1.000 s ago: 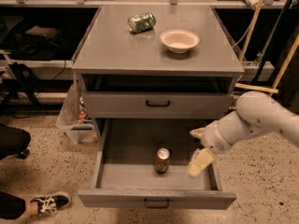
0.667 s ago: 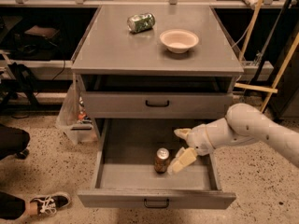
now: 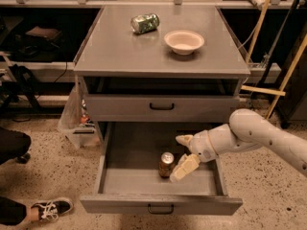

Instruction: Pick orange can from middle drawer and place on counter

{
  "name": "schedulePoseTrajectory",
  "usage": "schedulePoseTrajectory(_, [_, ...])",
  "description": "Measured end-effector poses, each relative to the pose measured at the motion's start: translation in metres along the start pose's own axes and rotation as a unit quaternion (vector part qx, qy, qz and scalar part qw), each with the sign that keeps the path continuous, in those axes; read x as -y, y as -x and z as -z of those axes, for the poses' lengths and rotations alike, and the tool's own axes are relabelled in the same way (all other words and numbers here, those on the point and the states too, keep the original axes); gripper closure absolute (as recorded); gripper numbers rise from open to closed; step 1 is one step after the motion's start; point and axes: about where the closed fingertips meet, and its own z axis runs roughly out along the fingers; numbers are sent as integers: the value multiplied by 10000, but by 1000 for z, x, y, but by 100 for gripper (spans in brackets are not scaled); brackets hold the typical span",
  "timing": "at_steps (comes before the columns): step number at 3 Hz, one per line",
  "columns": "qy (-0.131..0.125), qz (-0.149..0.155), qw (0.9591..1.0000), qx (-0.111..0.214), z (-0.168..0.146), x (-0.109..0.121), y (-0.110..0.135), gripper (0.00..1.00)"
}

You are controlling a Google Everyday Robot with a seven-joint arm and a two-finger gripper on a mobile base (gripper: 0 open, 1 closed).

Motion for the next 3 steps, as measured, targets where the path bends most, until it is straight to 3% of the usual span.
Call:
schedulePoseTrajectory(1, [-223, 100, 9997, -21, -21, 10, -7, 0])
schedulePoseTrajectory(2, [-687, 276, 9972, -73, -59, 39, -16, 0])
schedulePoseTrajectory(3, [-1090, 299, 9936, 31, -56, 59, -9, 0])
